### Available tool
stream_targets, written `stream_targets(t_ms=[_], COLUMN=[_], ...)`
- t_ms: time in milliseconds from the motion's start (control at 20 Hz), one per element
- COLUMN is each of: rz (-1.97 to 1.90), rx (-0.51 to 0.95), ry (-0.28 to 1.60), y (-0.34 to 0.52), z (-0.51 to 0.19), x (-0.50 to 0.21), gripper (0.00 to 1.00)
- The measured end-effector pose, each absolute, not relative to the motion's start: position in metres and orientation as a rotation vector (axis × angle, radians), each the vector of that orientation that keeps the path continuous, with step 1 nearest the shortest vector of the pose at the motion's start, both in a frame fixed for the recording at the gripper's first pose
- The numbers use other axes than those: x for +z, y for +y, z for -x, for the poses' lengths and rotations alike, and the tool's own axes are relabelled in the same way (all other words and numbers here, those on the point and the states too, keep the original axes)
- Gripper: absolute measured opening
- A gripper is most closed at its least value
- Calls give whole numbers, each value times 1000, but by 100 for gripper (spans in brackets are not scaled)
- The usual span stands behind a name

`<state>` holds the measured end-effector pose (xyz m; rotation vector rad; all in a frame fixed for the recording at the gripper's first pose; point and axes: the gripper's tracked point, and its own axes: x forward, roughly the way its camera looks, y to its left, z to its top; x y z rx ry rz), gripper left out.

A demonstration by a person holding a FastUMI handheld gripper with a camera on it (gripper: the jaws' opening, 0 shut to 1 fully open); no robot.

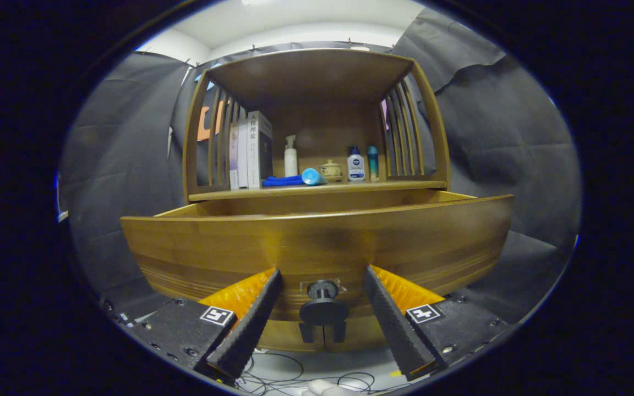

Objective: Pull open the drawer, take out the items inside it, and place them on the countertop above the cabinet.

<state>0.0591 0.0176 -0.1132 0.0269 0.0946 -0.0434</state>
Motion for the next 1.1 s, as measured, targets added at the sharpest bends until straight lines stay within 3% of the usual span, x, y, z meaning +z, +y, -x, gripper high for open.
stream_targets(t_ms=[1100], rz=[20], rx=[-78], ry=[98], y=[26], z=[-118], x=[-106], gripper=[99])
